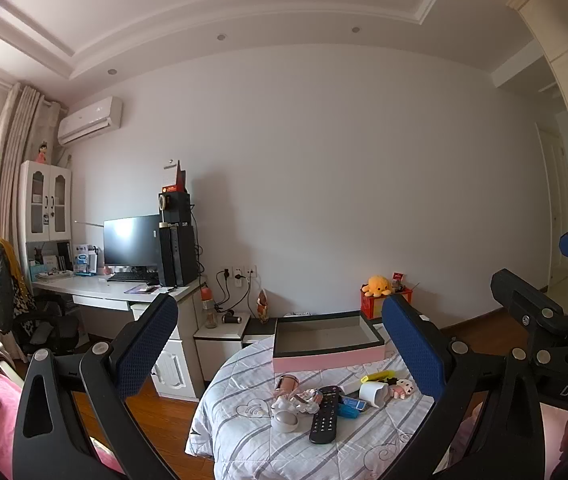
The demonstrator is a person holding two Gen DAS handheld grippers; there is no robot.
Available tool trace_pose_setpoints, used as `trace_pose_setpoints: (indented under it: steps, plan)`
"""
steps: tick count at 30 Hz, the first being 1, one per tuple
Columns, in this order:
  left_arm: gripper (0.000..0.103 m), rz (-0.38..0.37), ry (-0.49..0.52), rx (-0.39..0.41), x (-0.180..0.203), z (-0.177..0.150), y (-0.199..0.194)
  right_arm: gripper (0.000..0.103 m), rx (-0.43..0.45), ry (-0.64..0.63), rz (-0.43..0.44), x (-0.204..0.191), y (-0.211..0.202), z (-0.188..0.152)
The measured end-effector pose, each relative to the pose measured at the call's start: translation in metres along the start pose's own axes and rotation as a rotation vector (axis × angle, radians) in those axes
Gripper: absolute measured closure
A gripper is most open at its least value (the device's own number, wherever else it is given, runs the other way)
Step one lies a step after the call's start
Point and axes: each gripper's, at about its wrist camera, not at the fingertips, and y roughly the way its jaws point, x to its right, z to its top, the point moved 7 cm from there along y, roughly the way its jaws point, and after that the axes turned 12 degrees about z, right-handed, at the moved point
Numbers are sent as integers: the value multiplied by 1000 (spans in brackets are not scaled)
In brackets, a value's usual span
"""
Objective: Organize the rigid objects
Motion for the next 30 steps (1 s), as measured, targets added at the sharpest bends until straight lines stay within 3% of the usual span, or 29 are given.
trace_pose_setpoints:
  steps: [30]
  plan:
    - [0,0,8,2,2,3,0,0,-1,-8,-18,5,0,-4]
